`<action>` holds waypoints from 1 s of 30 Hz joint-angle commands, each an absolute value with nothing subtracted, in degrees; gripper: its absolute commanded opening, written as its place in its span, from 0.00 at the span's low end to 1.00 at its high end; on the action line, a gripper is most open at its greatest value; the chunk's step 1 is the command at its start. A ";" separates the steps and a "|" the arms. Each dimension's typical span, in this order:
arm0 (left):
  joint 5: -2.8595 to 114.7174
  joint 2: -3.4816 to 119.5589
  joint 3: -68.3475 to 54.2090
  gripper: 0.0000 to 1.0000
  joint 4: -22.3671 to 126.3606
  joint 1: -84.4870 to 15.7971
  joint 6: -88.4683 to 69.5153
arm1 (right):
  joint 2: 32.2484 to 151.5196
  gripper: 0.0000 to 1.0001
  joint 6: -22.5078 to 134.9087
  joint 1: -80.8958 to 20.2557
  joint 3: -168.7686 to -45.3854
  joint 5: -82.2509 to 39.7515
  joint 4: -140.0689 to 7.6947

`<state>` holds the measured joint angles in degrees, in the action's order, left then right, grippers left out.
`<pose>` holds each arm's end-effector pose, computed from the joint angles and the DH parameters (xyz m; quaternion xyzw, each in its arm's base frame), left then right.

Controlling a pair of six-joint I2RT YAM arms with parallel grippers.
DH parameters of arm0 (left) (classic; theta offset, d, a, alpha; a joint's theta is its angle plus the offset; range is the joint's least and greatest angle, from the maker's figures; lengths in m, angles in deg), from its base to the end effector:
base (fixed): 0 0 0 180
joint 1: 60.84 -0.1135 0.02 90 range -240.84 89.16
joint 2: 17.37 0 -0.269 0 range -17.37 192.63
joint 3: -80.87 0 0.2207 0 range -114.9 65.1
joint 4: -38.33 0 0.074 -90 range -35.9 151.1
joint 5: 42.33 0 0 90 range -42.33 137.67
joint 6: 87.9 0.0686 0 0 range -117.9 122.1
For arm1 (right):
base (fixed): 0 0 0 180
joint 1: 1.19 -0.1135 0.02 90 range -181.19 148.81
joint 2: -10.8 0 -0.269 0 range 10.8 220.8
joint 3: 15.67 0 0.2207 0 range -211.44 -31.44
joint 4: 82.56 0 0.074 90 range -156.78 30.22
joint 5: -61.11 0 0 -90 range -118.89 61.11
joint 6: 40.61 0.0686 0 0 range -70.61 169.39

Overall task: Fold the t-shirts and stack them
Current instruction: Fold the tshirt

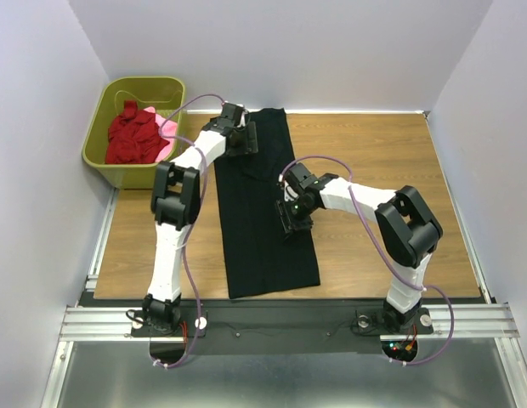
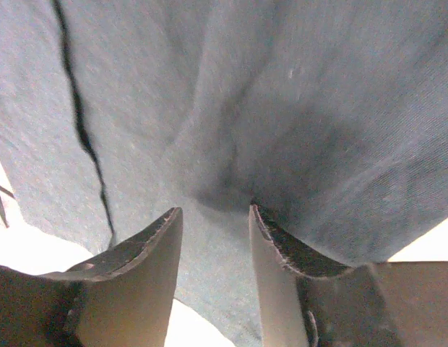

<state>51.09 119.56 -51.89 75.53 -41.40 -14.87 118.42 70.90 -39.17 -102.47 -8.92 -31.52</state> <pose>0.5112 -0.1848 0.1870 0.0319 0.9104 -0.1544 0.3825 0.2621 0.2344 0.1598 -0.1664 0.9586 0.2257 0.0498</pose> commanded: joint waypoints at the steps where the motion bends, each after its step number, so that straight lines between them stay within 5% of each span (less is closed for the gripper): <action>1: 50.75 100.35 -44.96 0.87 72.91 -41.51 -14.51 | 114.26 0.50 69.08 -38.81 -105.27 -12.89 -33.91; 19: 38.88 22.06 20.69 0.99 68.79 -38.08 -31.47 | 97.11 0.61 69.42 -28.18 -97.36 -18.17 -36.37; 23: 42.81 17.61 25.28 0.89 70.87 -38.08 -33.58 | 98.07 0.57 71.00 -28.18 -97.01 -15.10 -37.68; 30: 53.20 30.61 26.08 0.82 72.04 -37.55 -33.49 | 102.21 0.43 73.72 -28.26 -95.25 -6.31 -42.70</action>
<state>46.72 25.05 25.29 73.21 -38.04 -32.73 100.38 71.58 -28.26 -96.08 -11.53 -37.46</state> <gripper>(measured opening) 0.847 0.455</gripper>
